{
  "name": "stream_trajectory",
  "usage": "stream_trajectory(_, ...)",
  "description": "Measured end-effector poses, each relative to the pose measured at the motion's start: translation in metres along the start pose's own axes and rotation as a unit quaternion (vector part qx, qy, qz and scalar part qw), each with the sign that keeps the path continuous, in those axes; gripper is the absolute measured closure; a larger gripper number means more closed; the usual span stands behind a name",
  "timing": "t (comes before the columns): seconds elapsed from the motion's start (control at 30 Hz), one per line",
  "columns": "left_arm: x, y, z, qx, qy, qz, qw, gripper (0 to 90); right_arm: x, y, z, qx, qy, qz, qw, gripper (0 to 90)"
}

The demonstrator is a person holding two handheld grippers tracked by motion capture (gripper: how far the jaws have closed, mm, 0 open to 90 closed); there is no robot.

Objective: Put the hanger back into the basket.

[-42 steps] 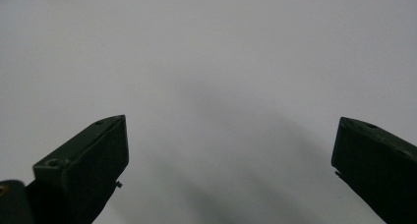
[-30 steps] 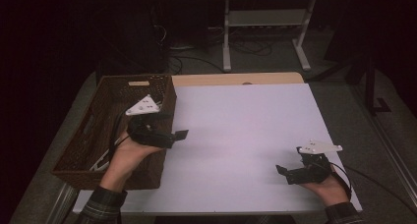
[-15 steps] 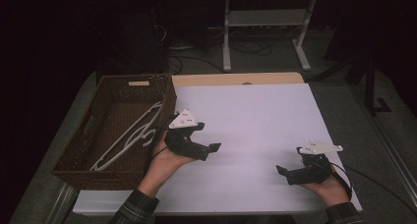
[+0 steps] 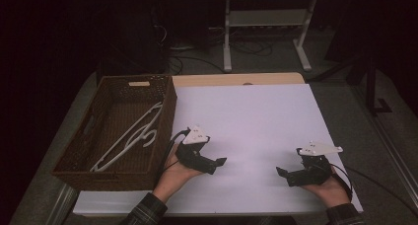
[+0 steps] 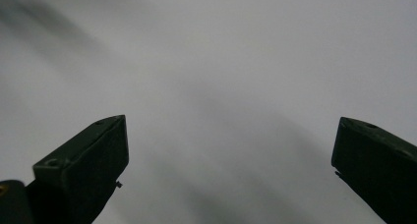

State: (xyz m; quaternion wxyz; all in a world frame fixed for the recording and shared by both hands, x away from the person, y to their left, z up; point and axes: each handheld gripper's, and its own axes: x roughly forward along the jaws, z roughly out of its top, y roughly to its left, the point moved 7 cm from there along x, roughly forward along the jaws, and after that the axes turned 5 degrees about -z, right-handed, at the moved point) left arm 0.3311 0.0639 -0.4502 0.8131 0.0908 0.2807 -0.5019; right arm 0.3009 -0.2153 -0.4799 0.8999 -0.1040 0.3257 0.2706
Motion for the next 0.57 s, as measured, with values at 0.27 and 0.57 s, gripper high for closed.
stream_trajectory(0.27, 0.002, 0.008, -0.028, -0.017, 0.026, 0.002, 0.9995, 3.5, 0.002, 0.001, 0.000, -0.002, 0.001, 0.003, 1.0000, 0.1)
stream_trajectory(0.57, 0.001, 0.012, -0.040, -0.011, 0.036, 0.013, 0.9992, 2.6, 0.002, 0.001, 0.000, -0.003, -0.001, 0.002, 1.0000, 0.1)
